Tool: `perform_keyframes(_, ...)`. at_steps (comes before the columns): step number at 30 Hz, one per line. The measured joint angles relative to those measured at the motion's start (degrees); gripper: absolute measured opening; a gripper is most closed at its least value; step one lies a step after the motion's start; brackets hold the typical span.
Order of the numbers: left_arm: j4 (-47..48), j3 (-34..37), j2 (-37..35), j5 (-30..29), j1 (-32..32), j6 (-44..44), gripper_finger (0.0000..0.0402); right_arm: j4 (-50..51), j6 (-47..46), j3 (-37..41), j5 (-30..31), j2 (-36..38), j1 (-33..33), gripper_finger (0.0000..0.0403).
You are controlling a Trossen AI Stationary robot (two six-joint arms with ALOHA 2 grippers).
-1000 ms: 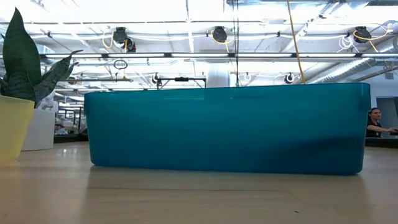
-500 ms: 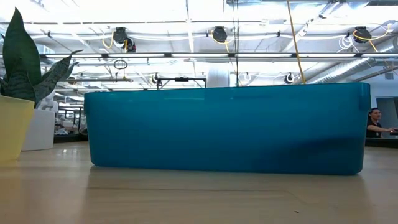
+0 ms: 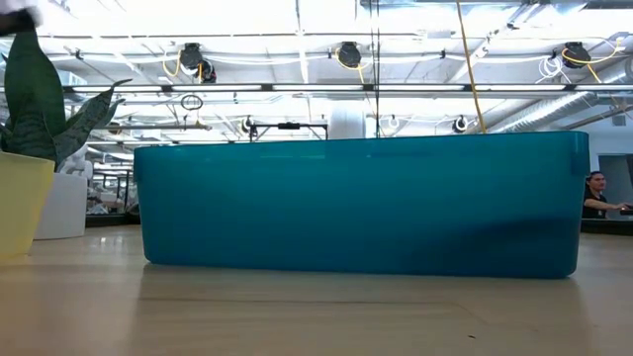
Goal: Sort crayons/erasers/pens/pencils in bins
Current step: Return to Home Position
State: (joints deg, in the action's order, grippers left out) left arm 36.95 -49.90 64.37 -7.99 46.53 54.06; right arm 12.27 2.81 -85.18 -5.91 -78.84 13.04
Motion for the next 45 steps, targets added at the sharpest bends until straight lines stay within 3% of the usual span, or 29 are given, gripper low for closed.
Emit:
perform_keyframes(3,2.2,-2.3,-5.6,-8.7,-6.8,-10.0,0.0201,-5.2,5.0,0.0,0.0,0.6,-2.1,0.0178)
perform_keyframes(5,0.9,-3.3,-9.0,-11.0,-13.3,-17.5,0.0192,-6.1,7.1,-0.1,-0.1,1.2,-3.6,0.0143)
perform_keyframes(8,-4.7,-4.4,-11.2,-6.6,-25.9,-27.1,0.0174,-6.6,7.8,0.7,-0.5,2.7,-5.8,0.0087)
perform_keyframes(12,-10.8,-5.9,-10.2,-0.3,-41.9,-35.1,0.0148,-8.4,6.3,4.6,-5.4,7.6,-8.9,0.0015)
perform_keyframes(15,-14.3,-7.6,-7.6,0.8,-51.9,-39.3,0.0129,-12.0,3.1,10.3,-8.0,13.2,-11.3,0.0010)
perform_keyframes(20,-20.5,-8.5,-4.4,-4.1,-63.4,-47.1,0.0110,-14.1,-0.1,22.2,-1.6,23.8,-13.0,0.0017)
perform_keyframes(24,-21.3,-8.5,-3.0,-10.2,-68.3,-50.2,0.0107,-14.5,-0.1,33.1,-1.6,31.1,-13.4,0.0017)
perform_keyframes(28,-22.8,-8.5,-1.1,-16.2,-71.3,-50.5,0.0106,-15.5,7.0,43.3,1.1,37.5,-13.7,0.0017)
perform_keyframes(32,-26.5,-8.5,1.5,-16.5,-72.9,-47.5,0.0106,-17.9,6.9,52.3,7.2,43.3,-14.3,0.0018)
perform_keyframes(36,-31.4,-8.5,4.3,-16.5,-74.1,-44.0,0.0106,-21.4,6.9,59.8,6.7,50.1,-15.5,0.0018)
perform_keyframes(45,-31.9,-8.5,2.2,-15.6,-72.4,-51.9,0.0106,-21.0,5.0,67.2,6.5,70.0,-16.4,0.0018)
